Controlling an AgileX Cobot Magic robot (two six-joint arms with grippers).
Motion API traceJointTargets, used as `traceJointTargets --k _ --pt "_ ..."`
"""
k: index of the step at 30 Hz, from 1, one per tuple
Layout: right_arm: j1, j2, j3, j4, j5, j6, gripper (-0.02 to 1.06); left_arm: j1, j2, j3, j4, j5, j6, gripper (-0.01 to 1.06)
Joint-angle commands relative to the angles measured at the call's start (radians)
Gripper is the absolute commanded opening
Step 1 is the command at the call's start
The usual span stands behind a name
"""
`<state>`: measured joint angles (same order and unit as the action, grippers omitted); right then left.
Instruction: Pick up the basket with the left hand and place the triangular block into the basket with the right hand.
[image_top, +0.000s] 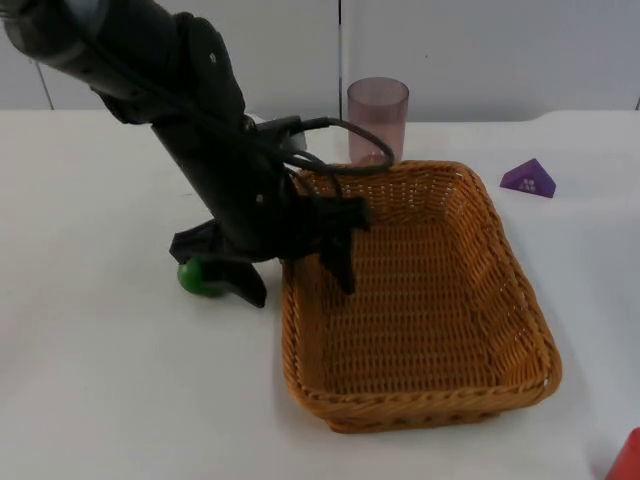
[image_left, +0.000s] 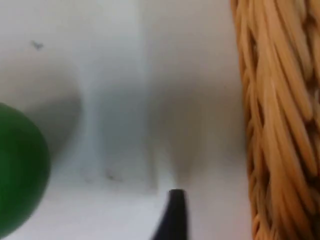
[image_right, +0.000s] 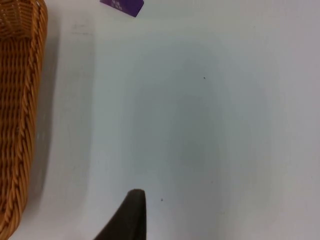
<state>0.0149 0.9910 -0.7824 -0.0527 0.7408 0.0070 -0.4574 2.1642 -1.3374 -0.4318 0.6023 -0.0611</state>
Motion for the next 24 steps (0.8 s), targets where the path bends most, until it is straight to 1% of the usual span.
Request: traceJointTargets --k 1,5,6,7,10,11,12,13,17,18,19,21,22,24 --pt "-0.005 0.000 -0.005 0.006 -0.008 -0.001 1.05 -0.008 0.006 -0.005 -0.018 -0.016 -0.009 0.65" --pt "-0.005 0.000 -0.005 0.006 -0.005 -0.001 1.05 -0.011 0.030 -0.005 -0.029 -0.016 -0.007 0.44" --pt "-0.005 0.000 -0.005 0.006 -0.005 -0.001 1.05 -0.011 0.033 -0.005 -0.029 -0.019 -0.007 0.37" --pt "-0.005 0.000 -0.005 0.006 -0.005 -0.001 1.05 -0.011 0.033 -0.005 -0.029 -0.019 -0.007 0.37" --pt "-0.005 0.000 -0.005 0.006 -0.005 -0.001 1.05 -0.011 0.033 -0.005 -0.031 -0.032 -0.007 0.15" --pt "-0.005 0.000 -0.005 0.006 -0.005 -0.001 1.05 -0.011 0.033 -0.005 -0.033 -0.035 -0.007 0.06" --pt "-0.005 0.000 -0.005 0.006 -0.005 -0.001 1.05 -0.011 0.033 -0.005 -0.033 -0.035 -0.007 0.06" --pt "-0.005 0.000 -0.005 0.006 -0.005 -0.001 1.05 -0.011 0.033 -0.005 -0.033 -0.036 -0.007 0.00" --pt "-0.005 0.000 -0.005 0.006 -0.012 -0.001 1.05 -0.007 0.018 -0.005 -0.048 -0.038 -0.037 0.00" --pt "-0.005 0.000 -0.005 0.006 -0.012 -0.001 1.05 -0.007 0.009 -0.005 -0.051 -0.027 -0.045 0.00" --pt "-0.005 0.000 -0.005 0.006 -0.012 -0.001 1.05 -0.007 -0.008 -0.005 -0.053 -0.009 -0.047 0.00" --pt "-0.005 0.000 -0.005 0.003 -0.014 -0.001 1.05 -0.007 -0.066 -0.005 -0.051 0.052 -0.049 0.00" --pt "-0.005 0.000 -0.005 0.003 -0.014 -0.001 1.05 -0.007 -0.066 -0.005 -0.051 0.052 -0.049 0.00" --pt "-0.005 0.000 -0.005 0.003 -0.014 -0.001 1.05 -0.007 -0.132 -0.003 -0.051 0.103 -0.049 0.00"
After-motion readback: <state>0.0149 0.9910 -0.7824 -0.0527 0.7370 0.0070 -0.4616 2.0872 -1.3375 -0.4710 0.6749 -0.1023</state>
